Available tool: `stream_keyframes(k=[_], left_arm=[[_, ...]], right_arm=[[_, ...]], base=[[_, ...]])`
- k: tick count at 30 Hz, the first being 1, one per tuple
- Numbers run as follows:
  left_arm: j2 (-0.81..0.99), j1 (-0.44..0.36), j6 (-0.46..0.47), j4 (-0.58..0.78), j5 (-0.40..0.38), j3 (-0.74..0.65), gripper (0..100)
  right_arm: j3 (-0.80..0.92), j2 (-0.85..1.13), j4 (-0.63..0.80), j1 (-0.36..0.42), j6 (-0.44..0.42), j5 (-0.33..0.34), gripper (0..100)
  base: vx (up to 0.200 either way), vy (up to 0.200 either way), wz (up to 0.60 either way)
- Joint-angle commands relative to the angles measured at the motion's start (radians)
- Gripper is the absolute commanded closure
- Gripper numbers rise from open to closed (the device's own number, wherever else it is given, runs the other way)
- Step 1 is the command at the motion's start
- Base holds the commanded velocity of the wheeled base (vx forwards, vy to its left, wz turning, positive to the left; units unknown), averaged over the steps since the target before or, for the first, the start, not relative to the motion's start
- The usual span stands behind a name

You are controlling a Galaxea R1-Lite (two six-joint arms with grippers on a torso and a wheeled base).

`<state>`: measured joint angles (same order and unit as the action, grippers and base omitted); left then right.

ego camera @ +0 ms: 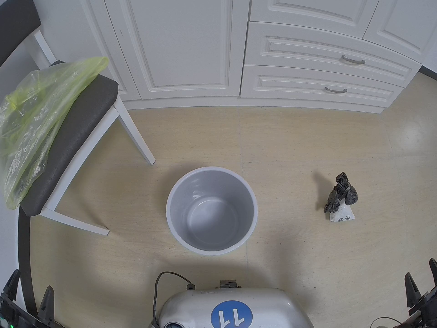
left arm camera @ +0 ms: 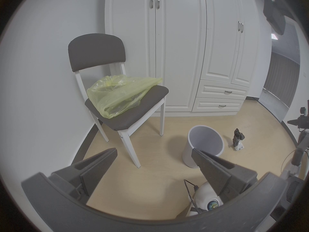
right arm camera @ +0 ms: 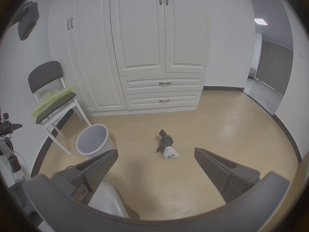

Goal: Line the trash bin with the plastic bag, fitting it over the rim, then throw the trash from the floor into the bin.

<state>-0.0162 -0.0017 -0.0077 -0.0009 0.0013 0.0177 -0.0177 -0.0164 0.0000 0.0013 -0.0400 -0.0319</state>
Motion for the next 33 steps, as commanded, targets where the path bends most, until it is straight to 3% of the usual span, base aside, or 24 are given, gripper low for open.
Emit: stream_keyframes(k=[1,33], left_arm=[[0.016,0.000,-0.002,-0.001,0.000,-0.018,0],[0.016,0.000,-0.012,-0.002,0.006,-0.018,0]], right_arm=[[0.015,0.016,0.000,0.000,0.000,0.000,0],[0.015,0.016,0.000,0.000,0.002,-0.003,0]], base=[[0.000,0.000,0.00],[0.000,0.000,0.00]])
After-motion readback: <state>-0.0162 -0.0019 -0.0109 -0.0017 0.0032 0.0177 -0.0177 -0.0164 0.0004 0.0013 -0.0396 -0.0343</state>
